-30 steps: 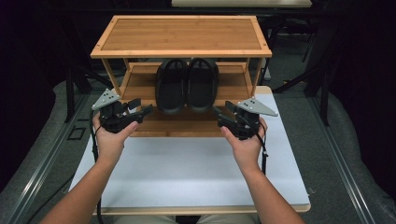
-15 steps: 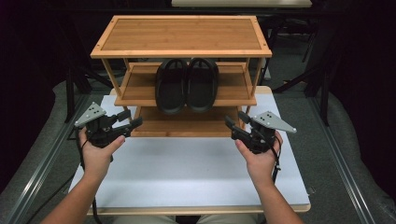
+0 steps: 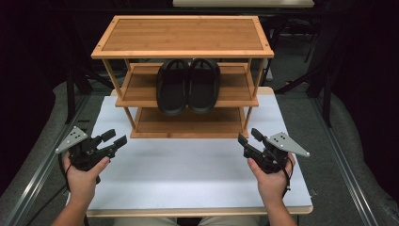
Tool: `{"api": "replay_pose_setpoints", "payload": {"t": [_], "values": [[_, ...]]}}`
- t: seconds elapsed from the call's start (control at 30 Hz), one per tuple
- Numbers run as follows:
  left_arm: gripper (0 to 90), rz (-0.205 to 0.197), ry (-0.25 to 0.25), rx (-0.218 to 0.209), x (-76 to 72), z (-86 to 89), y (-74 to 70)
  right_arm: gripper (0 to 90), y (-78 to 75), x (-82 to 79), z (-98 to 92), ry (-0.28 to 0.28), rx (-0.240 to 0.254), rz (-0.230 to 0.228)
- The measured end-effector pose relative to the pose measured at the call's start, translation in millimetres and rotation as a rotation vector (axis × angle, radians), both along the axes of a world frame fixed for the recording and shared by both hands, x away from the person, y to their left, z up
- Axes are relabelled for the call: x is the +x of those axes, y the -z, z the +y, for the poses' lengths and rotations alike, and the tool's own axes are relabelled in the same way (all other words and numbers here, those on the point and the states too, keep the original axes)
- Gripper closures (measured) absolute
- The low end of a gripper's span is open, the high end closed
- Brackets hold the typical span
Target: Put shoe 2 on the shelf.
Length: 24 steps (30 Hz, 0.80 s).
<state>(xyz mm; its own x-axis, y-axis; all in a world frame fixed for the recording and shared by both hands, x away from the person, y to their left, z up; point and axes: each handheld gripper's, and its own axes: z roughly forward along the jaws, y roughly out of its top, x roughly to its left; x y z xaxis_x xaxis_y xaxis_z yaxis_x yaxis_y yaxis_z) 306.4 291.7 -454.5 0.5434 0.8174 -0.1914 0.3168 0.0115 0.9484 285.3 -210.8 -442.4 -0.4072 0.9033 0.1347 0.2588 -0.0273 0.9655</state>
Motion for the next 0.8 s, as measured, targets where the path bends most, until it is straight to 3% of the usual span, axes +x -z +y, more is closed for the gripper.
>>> {"api": "replay_pose_setpoints", "payload": {"t": [0.2, 0.37, 0.53, 0.73, 0.8], "values": [[40.7, 0.037, -0.018, -0.008, -7.0, 7.4, 20.7, 46.3, 20.0, -6.1, -5.2, 0.033, 0.015, 0.014], [40.6, 0.068, -0.022, -0.005, -10.4, 9.5, 36.7, 46.3, 32.6, -10.5, -10.0, 0.075, -0.003, 0.013], [40.1, 0.086, -0.028, 0.015, -11.2, 10.1, 48.7, 46.3, 50.6, -14.0, -12.8, 0.092, -0.020, 0.038], [39.9, 0.106, -0.005, 0.076, -7.1, 7.1, 66.1, 46.3, 73.1, -12.3, -14.3, 0.111, -0.053, 0.058], [39.9, 0.129, 0.003, 0.093, -4.6, 4.5, 74.5, 46.3, 85.7, -9.4, -14.0, 0.104, -0.068, 0.093]]}}
